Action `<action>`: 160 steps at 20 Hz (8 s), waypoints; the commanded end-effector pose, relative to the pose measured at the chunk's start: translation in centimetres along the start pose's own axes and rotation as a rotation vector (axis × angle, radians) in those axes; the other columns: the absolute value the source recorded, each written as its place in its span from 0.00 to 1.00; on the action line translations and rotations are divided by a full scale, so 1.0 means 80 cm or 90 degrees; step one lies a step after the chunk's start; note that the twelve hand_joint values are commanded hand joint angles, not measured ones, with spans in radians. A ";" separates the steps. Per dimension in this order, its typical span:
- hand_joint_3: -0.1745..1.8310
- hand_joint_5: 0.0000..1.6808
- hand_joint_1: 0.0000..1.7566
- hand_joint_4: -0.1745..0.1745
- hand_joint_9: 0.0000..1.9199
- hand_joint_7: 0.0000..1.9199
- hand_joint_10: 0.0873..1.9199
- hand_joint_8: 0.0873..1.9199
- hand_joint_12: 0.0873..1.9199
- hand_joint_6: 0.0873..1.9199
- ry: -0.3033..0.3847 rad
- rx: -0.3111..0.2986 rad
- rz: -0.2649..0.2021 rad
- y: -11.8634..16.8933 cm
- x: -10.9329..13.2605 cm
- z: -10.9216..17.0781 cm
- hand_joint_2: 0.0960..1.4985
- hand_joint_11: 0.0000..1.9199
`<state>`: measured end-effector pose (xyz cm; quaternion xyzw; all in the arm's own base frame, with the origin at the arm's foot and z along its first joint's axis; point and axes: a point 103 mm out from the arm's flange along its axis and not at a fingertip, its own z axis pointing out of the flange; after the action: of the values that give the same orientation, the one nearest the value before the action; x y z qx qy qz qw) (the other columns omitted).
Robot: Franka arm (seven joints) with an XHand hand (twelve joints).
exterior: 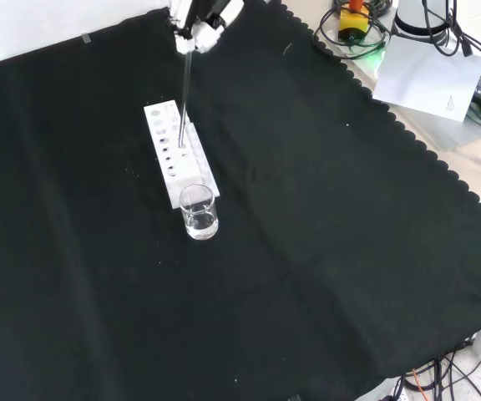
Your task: Stir in the beaker to the left of the white test tube rack with the glass rod.
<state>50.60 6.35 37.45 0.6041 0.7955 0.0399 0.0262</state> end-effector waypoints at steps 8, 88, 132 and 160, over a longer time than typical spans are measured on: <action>0.00 0.74 0.75 0.00 0.81 0.67 0.39 0.39 0.35 0.16 0.015 0.002 -0.075 0.035 0.069 0.015 0.70 0.82; 0.00 0.75 0.75 0.00 0.81 0.67 0.39 0.38 0.36 0.15 0.019 0.103 -0.128 0.070 0.081 0.150 0.70 0.82; 0.00 0.74 0.75 0.00 0.81 0.67 0.39 0.38 0.36 0.16 0.041 0.078 -0.081 0.086 0.028 0.140 0.70 0.82; 0.00 0.74 0.75 0.00 0.81 0.67 0.39 0.38 0.36 0.16 0.036 0.080 -0.095 0.076 0.041 0.140 0.70 0.82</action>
<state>55.88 12.82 26.91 0.5378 0.8425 0.0047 -0.0305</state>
